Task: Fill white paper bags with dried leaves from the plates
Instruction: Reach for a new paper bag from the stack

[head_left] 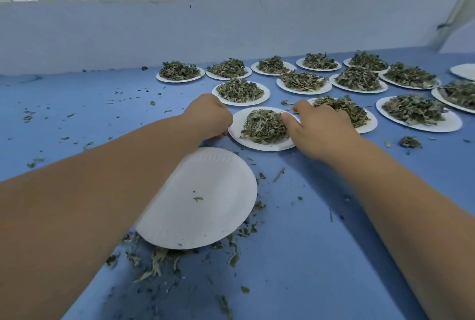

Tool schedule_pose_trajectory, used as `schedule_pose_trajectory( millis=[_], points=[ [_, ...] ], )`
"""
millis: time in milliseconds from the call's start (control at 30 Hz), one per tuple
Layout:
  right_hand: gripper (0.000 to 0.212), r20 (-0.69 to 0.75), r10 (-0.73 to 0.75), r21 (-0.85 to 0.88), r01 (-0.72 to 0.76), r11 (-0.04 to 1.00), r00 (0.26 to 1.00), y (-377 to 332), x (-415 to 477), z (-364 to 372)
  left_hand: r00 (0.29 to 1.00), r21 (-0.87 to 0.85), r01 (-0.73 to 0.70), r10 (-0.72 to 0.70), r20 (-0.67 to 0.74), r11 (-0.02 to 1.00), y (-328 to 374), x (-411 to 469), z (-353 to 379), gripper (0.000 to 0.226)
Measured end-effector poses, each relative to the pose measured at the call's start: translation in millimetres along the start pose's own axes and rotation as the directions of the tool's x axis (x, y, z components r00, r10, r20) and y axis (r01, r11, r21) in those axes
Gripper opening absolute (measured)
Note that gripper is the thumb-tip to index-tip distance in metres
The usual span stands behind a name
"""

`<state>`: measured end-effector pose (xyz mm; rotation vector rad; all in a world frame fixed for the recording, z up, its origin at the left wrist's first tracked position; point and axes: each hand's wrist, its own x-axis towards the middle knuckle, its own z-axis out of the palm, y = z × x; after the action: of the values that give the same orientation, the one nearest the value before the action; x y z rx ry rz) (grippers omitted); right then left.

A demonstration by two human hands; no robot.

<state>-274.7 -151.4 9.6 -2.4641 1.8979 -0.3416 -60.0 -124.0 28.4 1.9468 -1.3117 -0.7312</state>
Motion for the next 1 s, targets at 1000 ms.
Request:
schedule_pose_trajectory(
  millis=[1000],
  points=[
    [0.017,-0.256,-0.141,0.523,0.26,0.811,0.956,-66.4,-120.7,-33.3,0.938,0.184,-0.078,0.135,-0.319,0.98,-66.4,-141.1,-94.4,0.023]
  ],
)
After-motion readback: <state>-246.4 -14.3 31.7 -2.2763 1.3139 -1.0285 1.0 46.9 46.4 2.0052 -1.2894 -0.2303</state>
